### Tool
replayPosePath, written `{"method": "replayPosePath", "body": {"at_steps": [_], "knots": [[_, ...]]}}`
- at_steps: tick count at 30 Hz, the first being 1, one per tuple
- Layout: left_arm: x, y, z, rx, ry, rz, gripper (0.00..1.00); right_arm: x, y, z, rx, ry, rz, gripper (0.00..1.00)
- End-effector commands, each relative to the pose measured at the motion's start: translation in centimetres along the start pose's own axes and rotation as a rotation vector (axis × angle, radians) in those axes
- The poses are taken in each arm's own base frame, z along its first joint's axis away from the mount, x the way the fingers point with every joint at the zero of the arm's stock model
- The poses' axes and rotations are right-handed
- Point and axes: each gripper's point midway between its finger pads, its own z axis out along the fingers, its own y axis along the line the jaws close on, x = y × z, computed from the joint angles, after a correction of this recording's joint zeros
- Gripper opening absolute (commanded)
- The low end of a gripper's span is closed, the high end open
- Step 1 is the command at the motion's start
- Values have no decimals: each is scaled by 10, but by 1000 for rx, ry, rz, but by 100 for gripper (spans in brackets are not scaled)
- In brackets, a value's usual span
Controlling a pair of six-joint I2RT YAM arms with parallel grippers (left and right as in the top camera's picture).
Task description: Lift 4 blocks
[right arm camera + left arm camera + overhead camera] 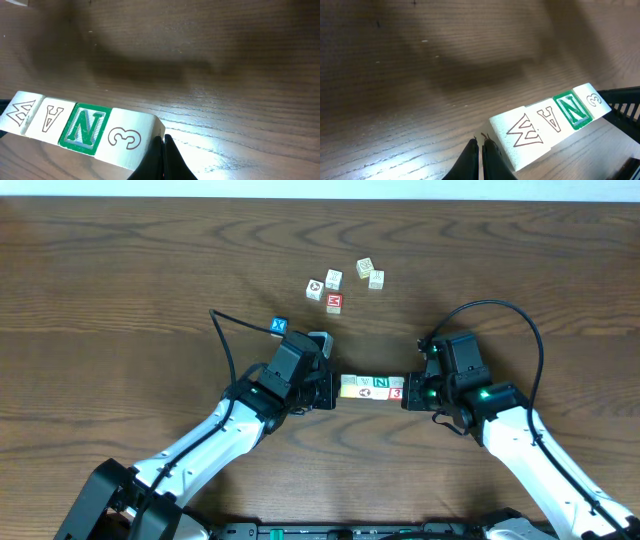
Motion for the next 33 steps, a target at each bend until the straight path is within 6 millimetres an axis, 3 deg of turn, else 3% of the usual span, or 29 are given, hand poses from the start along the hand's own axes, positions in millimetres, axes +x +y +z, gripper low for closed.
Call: {"method": "replayPosePath", "body": {"at_steps": [1,33], "knots": [[-12,-46,-10,156,0,57,7,-3,53,-17,-224,14,-63,1],[-19,-53,-14,167,-18,62,7,-10,58,-24,-230,0,-68,1]]}}
